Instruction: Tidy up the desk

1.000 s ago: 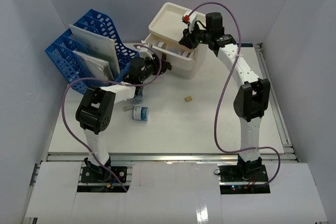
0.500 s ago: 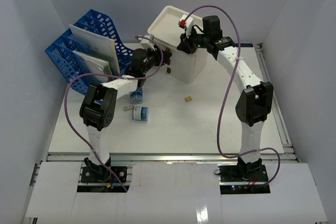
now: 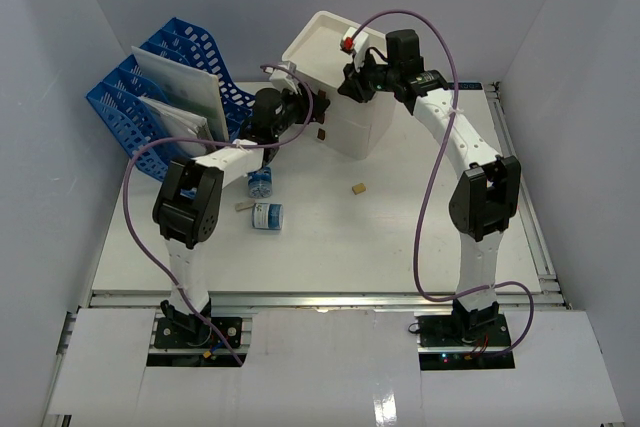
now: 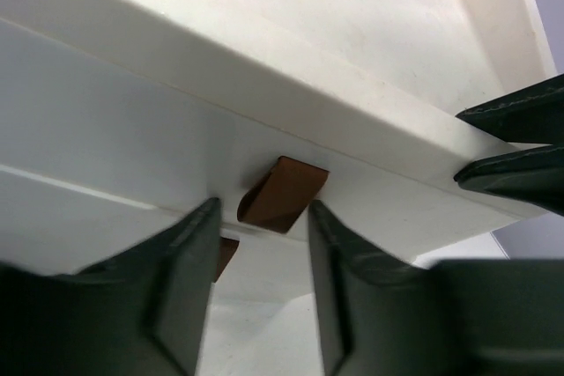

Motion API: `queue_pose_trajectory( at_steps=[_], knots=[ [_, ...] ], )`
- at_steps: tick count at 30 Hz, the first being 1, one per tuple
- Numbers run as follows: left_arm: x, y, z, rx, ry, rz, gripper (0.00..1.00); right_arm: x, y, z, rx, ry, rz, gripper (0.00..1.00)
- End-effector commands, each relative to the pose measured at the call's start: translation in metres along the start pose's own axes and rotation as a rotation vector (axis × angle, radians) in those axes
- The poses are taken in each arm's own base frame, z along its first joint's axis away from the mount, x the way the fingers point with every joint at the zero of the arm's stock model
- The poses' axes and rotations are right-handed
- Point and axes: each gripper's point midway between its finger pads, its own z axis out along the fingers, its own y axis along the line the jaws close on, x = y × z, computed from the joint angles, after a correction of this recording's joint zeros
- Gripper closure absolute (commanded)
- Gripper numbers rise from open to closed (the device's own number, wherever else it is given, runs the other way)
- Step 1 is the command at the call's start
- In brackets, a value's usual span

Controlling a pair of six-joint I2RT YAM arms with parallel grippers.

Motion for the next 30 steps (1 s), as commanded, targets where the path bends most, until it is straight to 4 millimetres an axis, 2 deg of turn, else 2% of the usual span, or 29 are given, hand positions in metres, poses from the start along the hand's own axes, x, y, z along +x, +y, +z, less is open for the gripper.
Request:
queue_pose_trajectory(
  at_steps=[1,6,7,10,15,17,21,23,25,27,30],
  knots=[
    [-0.050,-0.022,-0.029,0.010,-0.122,0.070,0.36,-0.004,0.063,-0.006,-0.182,0.050,0.093,0.86],
    [-0.041,-0.025,-0.052,0.020,-0.090,0.123,0.33,-0.011,0.060,-0.008,-0.172,0.039,0.098,0.83],
    [-0.035,-0.024,-0.056,0.017,-0.074,0.133,0.33,-0.013,0.059,-0.009,-0.167,0.036,0.097,0.79],
    [-0.020,-0.018,-0.057,0.016,-0.027,0.145,0.31,-0.023,0.050,-0.013,-0.131,0.019,0.080,0.52],
    [0.004,-0.012,-0.043,0.043,0.059,0.176,0.31,-0.047,0.027,-0.032,-0.046,-0.024,0.033,0.35],
    [0.011,-0.007,-0.038,0.037,0.084,0.190,0.32,-0.053,0.020,-0.042,-0.006,-0.032,0.005,0.32],
    [0.022,0.003,-0.029,0.028,0.109,0.217,0.33,-0.073,0.016,-0.074,0.055,-0.084,-0.053,0.28],
    [0.024,0.006,-0.024,0.025,0.112,0.230,0.34,-0.071,0.019,-0.084,0.065,-0.095,-0.068,0.27],
    [0.031,0.011,-0.018,0.018,0.127,0.238,0.35,-0.072,0.025,-0.095,0.063,-0.110,-0.080,0.27],
    [0.032,0.015,-0.012,0.012,0.128,0.242,0.36,-0.078,0.036,-0.115,0.063,-0.143,-0.108,0.27],
    [0.035,0.020,-0.003,0.002,0.130,0.243,0.37,-0.065,0.057,-0.131,0.044,-0.159,-0.127,0.27]
  ],
)
